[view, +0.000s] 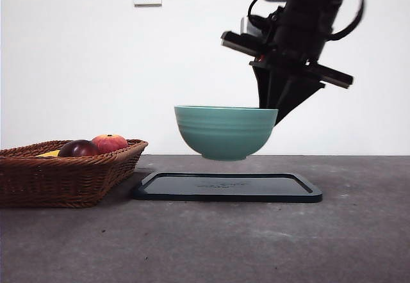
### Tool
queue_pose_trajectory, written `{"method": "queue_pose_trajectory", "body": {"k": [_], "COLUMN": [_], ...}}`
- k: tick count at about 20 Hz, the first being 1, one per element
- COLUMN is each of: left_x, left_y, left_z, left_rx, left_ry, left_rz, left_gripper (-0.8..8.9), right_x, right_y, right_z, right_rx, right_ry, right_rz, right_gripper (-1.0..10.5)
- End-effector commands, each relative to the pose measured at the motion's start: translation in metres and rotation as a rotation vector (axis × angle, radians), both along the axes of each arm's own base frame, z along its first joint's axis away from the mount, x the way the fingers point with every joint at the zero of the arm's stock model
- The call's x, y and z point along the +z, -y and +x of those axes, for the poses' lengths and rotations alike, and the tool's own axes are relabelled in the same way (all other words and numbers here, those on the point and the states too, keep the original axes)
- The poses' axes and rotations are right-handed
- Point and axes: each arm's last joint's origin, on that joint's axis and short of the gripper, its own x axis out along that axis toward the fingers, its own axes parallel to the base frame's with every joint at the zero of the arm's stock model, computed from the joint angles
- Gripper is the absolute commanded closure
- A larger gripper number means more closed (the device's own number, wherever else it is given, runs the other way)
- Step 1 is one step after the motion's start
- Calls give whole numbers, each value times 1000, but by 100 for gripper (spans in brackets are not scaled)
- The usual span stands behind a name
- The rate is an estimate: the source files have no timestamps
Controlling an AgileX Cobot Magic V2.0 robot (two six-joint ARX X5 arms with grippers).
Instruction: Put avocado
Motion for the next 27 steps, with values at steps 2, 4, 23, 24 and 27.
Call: {"method": "queue_pose_trajectory", "body": {"k": [2,4,23,24,27], "left_x": [5,6,6,6,6], "left_y": [0,1,1,1,1], "left_z": [0,0,0,0,0], "left_rx": [-10,-10,-10,-10,-10], "left_ry": [31,38,38,39,39], "left_rz": [-17,-27,-27,-28,-28], "left_gripper": [314,314,314,314,314], "right_x": [8,5,35,50,83], "right_y": [-6,-6,-8,-5,-1], "right_z": [49,82,116,107,67], "right_rx": [-7,-38,-77,-69,-5], "right_ry": [33,26,67,84,91], "right_rz": [-3,-9,-201,-204,-344], "right_gripper": [939,939,367,360,360]}}
